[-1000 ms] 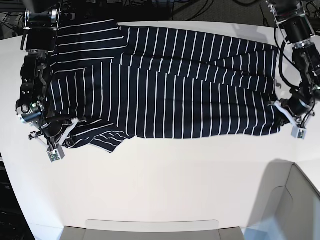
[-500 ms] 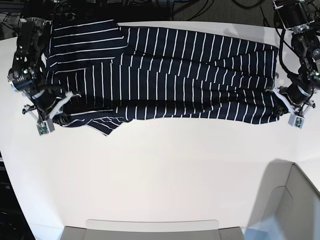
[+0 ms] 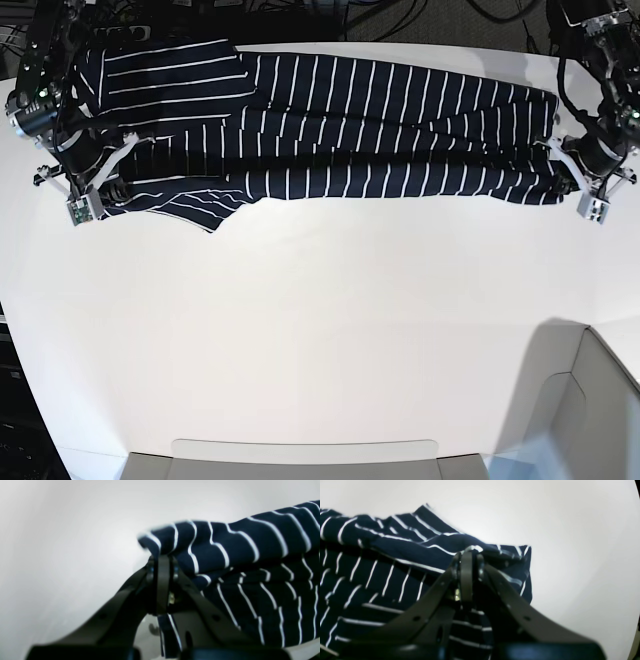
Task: Fold the T-shirt properly
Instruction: 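Lift the hem and fold it over toward the collar fold, then lower the hem onto the folded shirt with both grippers, then pull the strip ends apart with both grippers to straighten it, then carry the strip end with the left gripper toward the middle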
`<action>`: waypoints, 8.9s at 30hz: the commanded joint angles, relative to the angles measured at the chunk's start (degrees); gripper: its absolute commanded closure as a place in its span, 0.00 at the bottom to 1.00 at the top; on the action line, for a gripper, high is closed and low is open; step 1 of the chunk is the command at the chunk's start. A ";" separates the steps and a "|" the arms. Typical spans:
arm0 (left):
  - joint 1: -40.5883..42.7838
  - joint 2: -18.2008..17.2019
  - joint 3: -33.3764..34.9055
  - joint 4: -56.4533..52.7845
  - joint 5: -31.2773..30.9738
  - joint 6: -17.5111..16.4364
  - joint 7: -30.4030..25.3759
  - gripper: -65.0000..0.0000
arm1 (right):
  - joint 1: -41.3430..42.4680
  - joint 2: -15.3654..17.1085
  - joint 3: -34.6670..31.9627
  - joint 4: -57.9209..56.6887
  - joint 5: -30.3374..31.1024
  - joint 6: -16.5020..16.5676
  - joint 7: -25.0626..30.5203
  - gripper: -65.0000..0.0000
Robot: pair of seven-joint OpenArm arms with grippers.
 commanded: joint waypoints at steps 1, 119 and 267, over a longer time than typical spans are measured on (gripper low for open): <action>0.28 -1.25 -0.51 1.00 -0.45 0.12 -0.52 1.00 | -0.53 0.81 0.44 1.42 0.46 0.21 1.20 1.00; -14.40 -15.49 -1.30 -32.76 -9.94 0.12 -2.72 1.00 | -7.04 2.22 16.18 1.42 12.06 0.39 -1.96 0.86; -0.34 26.53 30.35 17.35 33.05 0.12 4.93 1.00 | -6.07 5.56 13.72 1.34 12.06 0.30 -2.05 0.86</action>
